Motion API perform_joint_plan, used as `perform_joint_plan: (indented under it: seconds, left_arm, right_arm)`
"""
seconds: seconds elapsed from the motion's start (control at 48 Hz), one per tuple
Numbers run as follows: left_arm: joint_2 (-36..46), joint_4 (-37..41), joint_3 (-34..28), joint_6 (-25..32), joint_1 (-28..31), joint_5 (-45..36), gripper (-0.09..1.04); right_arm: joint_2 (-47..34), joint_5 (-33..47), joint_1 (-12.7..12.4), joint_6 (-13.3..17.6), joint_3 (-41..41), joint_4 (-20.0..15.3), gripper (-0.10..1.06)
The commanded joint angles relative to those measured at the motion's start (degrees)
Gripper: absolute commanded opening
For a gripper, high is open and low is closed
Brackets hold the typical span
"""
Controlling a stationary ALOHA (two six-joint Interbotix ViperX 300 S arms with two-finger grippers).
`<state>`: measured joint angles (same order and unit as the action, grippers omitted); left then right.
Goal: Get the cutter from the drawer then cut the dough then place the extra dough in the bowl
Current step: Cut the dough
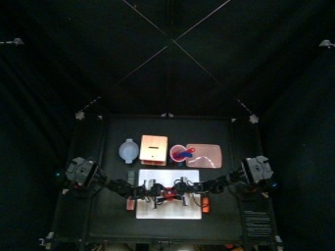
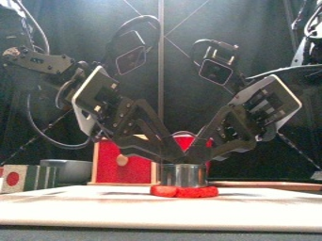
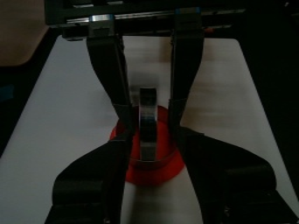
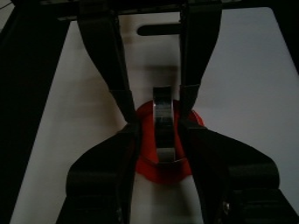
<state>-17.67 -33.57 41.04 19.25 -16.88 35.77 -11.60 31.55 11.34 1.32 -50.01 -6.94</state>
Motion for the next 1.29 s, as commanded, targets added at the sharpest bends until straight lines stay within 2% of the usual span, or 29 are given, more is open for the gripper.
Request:
perform_joint_plan:
  seconds: [0.021, 0.396, 0.583, 0.938, 1.188, 1.292]
  left_arm:
    - [2.11, 3.34, -2.2, 0.18, 0.35, 0.44, 0.83]
    - [4.39, 5.62, -2.64, 0.26, 1.05, 0.44, 0.83]
    - [7.03, 5.98, -1.93, 1.14, 1.49, 0.53, 0.83]
    - [12.57, 5.19, 3.96, 6.06, 1.85, 3.87, 0.8]
    - [9.76, 2.64, 7.12, 6.06, 1.41, 7.73, 0.72]
    - [7.56, 2.55, 6.94, 6.06, 1.23, 7.73, 0.67]
  right_arm:
    - [2.55, -0.09, 0.26, 0.09, 0.97, 0.18, 0.79]
    - [5.98, -1.76, 0.09, -0.09, 1.32, 0.18, 0.8]
    - [7.29, -3.43, 0.0, 0.26, 2.02, 2.11, 0.8]
    - [9.4, -11.95, -1.58, 0.44, 4.48, 2.64, 0.8]
    - [11.16, -20.57, -4.92, 0.53, 7.21, 2.9, 0.8]
    - [11.07, -26.37, -5.45, 0.7, 9.58, 2.9, 0.8]
